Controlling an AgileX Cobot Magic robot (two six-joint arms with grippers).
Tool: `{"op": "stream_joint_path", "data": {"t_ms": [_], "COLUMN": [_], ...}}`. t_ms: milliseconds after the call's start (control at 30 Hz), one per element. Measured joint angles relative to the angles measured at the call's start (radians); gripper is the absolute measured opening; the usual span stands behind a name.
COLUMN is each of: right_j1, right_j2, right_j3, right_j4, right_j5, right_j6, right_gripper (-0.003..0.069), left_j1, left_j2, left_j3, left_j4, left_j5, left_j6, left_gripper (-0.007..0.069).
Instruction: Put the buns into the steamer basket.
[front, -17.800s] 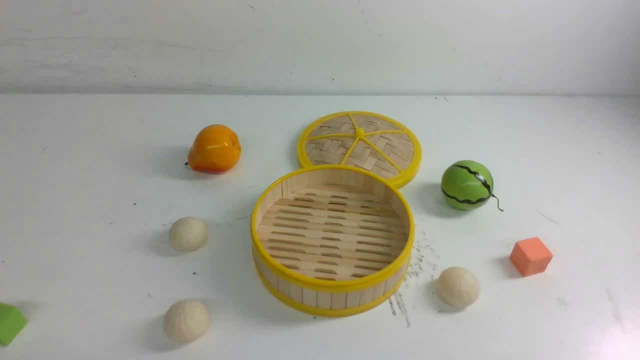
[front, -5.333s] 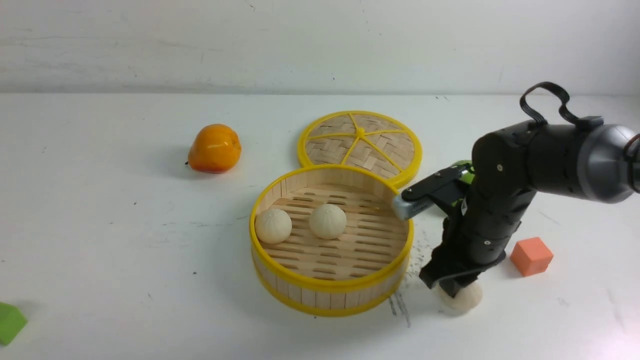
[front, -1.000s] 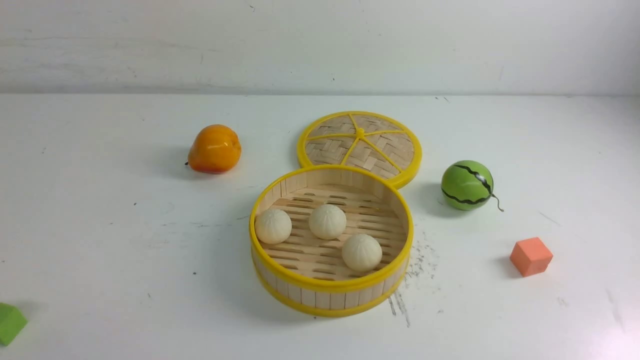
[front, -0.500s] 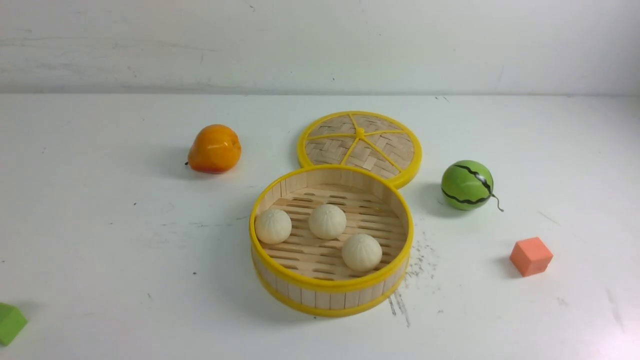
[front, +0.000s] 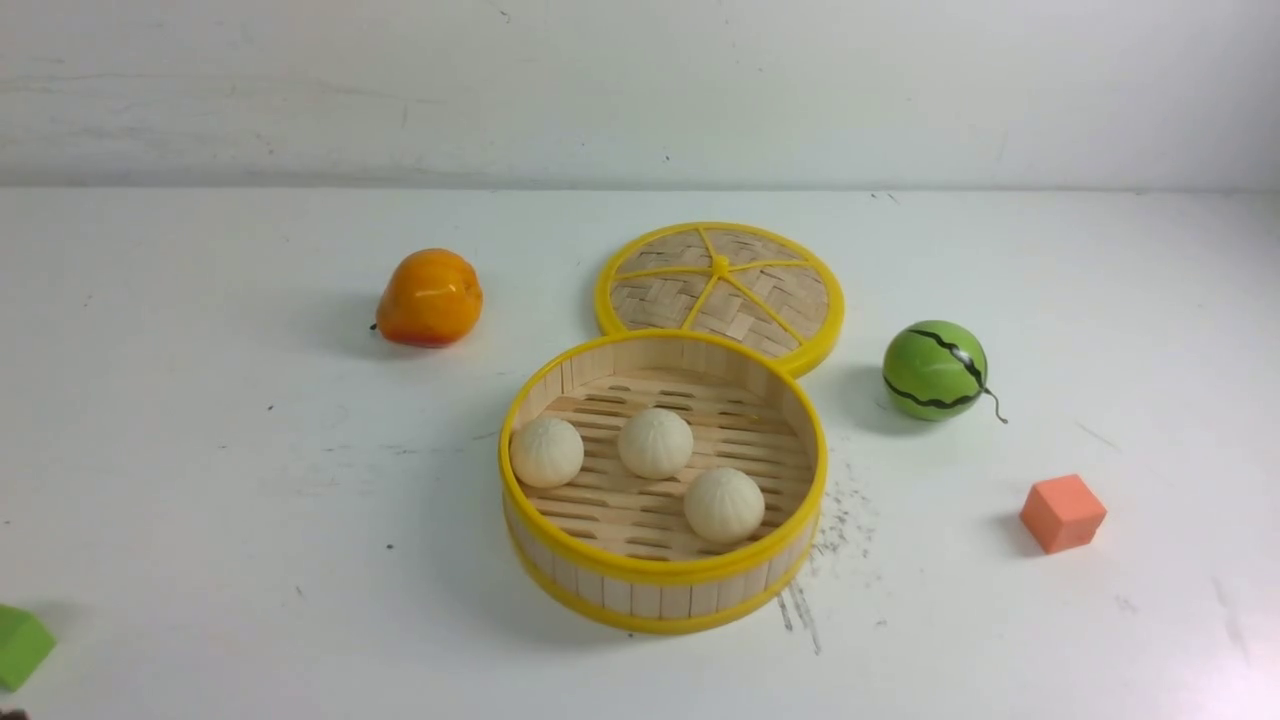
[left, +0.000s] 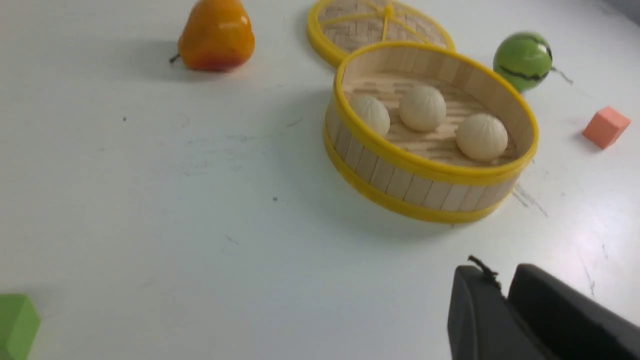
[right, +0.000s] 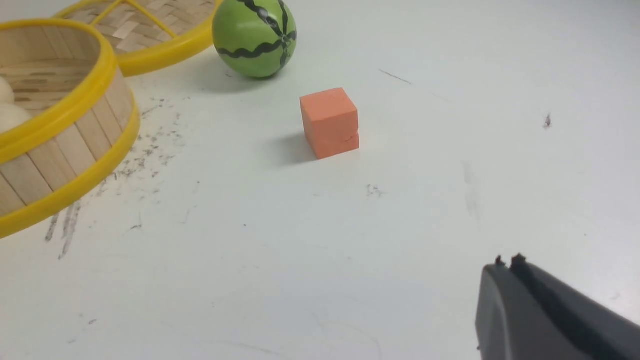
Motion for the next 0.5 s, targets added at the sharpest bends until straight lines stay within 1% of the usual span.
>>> {"op": "stream_joint_path", "data": {"t_ms": [67,100,167,200,233,267,367,433,500], "right_j1": [0.0,0.0,0.0,0.0,0.0,0.0,0.0,0.0,0.0], "right_j2": [0.0,0.0,0.0,0.0,0.0,0.0,0.0,0.0,0.0], "right_j3": [0.0,0.0,0.0,0.0,0.0,0.0,0.0,0.0,0.0], "right_j4": [0.0,0.0,0.0,0.0,0.0,0.0,0.0,0.0,0.0], "right_j5": [0.0,0.0,0.0,0.0,0.0,0.0,0.0,0.001,0.001], "right_j6": [0.0,0.0,0.001,0.001,0.001,0.001,0.001,0.001,0.001], "right_gripper": [-0.0004,-0.0003,-0.0001,0.0,0.0,0.0001,0.0003,0.0003,0.0005], "left_j1": [0.051,0.091,0.166,0.188,0.247,0.254,0.345,0.389,0.406], "left_j2": [-0.002,-0.009,-0.031,-0.046,-0.08,-0.08,-0.143,-0.15,-0.15], "left_j3": [0.036,0.074,0.137,0.167,0.221,0.228,0.332,0.398,0.418], "left_j4": [-0.002,-0.003,-0.008,-0.01,-0.014,-0.014,-0.014,-0.015,-0.015], "left_j5": [-0.119,-0.205,-0.333,-0.365,-0.432,-0.437,-0.475,-0.46,-0.439], "left_j6": [0.0,0.0,0.0,0.0,0.0,0.0,0.0,0.0,0.0], "left_gripper": [0.0017,-0.0014,-0.0014,-0.0014,-0.0014,-0.0014,-0.0014,-0.0014,-0.0014]}}
